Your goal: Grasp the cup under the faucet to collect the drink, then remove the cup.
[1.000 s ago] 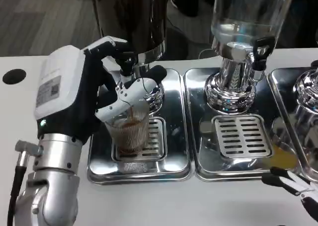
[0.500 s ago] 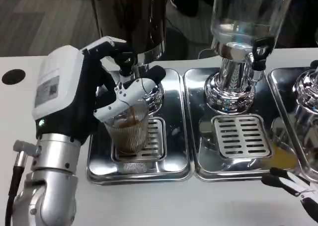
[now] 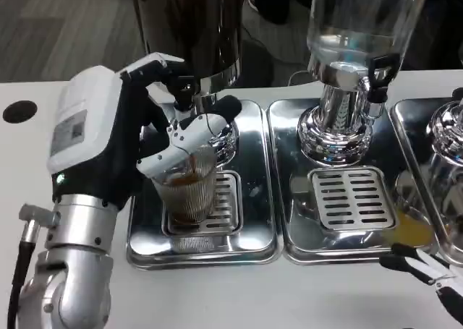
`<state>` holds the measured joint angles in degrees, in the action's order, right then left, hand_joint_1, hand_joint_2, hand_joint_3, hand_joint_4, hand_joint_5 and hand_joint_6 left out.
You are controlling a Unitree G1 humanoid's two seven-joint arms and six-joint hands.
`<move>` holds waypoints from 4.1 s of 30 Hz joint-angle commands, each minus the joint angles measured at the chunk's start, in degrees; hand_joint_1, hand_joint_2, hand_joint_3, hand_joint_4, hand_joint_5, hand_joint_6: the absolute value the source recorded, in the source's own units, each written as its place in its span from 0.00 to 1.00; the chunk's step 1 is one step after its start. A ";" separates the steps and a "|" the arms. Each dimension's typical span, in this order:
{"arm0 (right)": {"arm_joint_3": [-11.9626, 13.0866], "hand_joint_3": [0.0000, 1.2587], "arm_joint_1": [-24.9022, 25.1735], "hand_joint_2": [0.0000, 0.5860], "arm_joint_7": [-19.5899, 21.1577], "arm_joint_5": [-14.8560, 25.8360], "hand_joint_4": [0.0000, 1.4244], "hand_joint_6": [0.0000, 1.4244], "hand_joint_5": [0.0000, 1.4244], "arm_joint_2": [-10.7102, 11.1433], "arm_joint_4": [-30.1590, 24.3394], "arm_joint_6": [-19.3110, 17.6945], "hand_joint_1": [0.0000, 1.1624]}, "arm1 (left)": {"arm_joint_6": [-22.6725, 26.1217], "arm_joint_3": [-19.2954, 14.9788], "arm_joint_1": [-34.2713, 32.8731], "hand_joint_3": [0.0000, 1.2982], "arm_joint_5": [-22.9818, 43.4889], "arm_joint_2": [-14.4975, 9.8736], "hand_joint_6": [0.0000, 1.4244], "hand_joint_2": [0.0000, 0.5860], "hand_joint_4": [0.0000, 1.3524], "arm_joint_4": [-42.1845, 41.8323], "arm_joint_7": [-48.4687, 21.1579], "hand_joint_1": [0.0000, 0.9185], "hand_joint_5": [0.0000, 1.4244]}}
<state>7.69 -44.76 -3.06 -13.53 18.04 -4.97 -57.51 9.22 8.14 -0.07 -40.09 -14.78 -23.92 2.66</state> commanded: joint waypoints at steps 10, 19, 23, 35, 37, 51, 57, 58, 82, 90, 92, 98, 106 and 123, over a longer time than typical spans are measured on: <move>-0.37 0.19 0.35 0.72 -0.48 -0.29 0.09 0.03 0.08 -0.30 -0.89 0.82 0.47 | -1.36 0.93 1.48 0.39 0.91 -0.67 0.54 0.13 0.35 0.71 -1.72 0.09 0.58; -0.59 0.19 0.13 0.72 -0.43 -0.51 0.09 0.03 0.08 -0.35 -0.88 1.10 0.47 | -1.91 0.15 0.68 0.39 1.82 -0.59 0.54 0.13 0.35 0.80 -1.01 0.09 0.57; -0.64 0.19 0.22 0.72 -0.38 -0.54 0.09 0.03 0.08 -0.36 -0.95 1.21 0.47 | -2.03 -0.55 0.34 0.39 1.98 -0.55 0.54 0.13 0.34 0.50 -0.83 0.09 0.57; -1.36 0.19 0.49 0.72 -0.42 -0.77 0.09 0.03 0.08 -0.22 -0.91 1.96 0.47 | -7.91 -5.67 0.65 0.11 6.90 0.09 0.53 0.11 0.03 0.46 3.23 0.07 0.52; -1.50 0.19 0.47 0.72 -0.43 -0.75 0.09 0.03 0.08 -0.21 -0.90 2.09 0.47 | -8.80 -6.44 1.06 0.11 7.25 0.39 0.53 0.11 0.03 0.22 3.84 0.07 0.52; -2.61 0.20 1.70 0.67 -2.92 10.14 0.10 0.04 0.11 0.52 -2.66 7.68 0.46 | -5.97 -9.49 17.09 0.17 -1.56 -2.65 0.11 0.08 0.11 -3.15 2.16 0.01 0.16; -4.03 0.19 5.47 0.54 -9.01 18.59 0.10 0.07 0.14 2.68 -0.37 14.63 0.45 | -7.28 -9.95 23.33 0.17 -1.89 -4.33 0.07 0.08 0.10 -0.79 2.63 0.00 0.14; -4.24 0.19 6.59 0.52 -10.54 20.56 0.11 0.08 0.15 3.26 0.42 15.94 0.46 | -7.77 -9.90 24.28 0.17 -1.76 -4.43 0.07 0.08 0.10 -0.40 3.00 0.00 0.14; -2.99 0.15 32.00 0.27 -26.74 24.02 0.09 0.07 0.12 9.23 6.53 33.37 0.55 | -18.93 -1.92 43.74 0.18 -8.36 -2.27 0.09 0.09 0.11 -1.63 10.65 0.01 0.15; -6.91 0.07 33.39 0.21 -21.98 15.73 0.05 0.04 0.08 5.04 3.33 35.27 0.61 | -19.72 -0.03 47.72 0.18 -10.92 -1.26 0.09 0.09 0.11 -3.58 13.35 0.02 0.15; -8.04 0.07 33.74 0.21 -20.90 14.17 0.05 0.04 0.08 3.82 3.30 35.71 0.62 | -19.95 0.08 48.41 0.18 -11.03 -1.21 0.09 0.11 0.11 -3.74 13.80 0.02 0.15; -11.92 0.07 34.46 0.20 -17.28 9.10 0.06 0.07 0.09 -0.34 4.01 36.06 0.63 | -21.15 0.11 50.84 0.18 -10.97 -1.17 0.09 0.11 0.10 -4.00 15.45 0.02 0.15; -15.46 0.08 39.10 0.19 -13.83 5.41 0.07 0.07 0.10 -4.60 7.70 37.23 0.63 | -22.14 -3.05 53.66 0.17 -9.87 -1.50 0.09 0.11 0.10 -3.94 17.57 0.02 0.15; -19.03 0.09 53.10 0.19 -12.94 3.33 0.08 0.07 0.12 -6.98 20.19 38.82 0.64 | -25.11 -9.97 56.49 0.17 -6.15 -1.54 0.10 0.11 0.10 -3.24 17.39 0.02 0.15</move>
<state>-10.60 6.23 -16.71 -9.40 11.77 13.42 -19.04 -15.00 -1.34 55.13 -45.75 -16.49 -27.60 19.58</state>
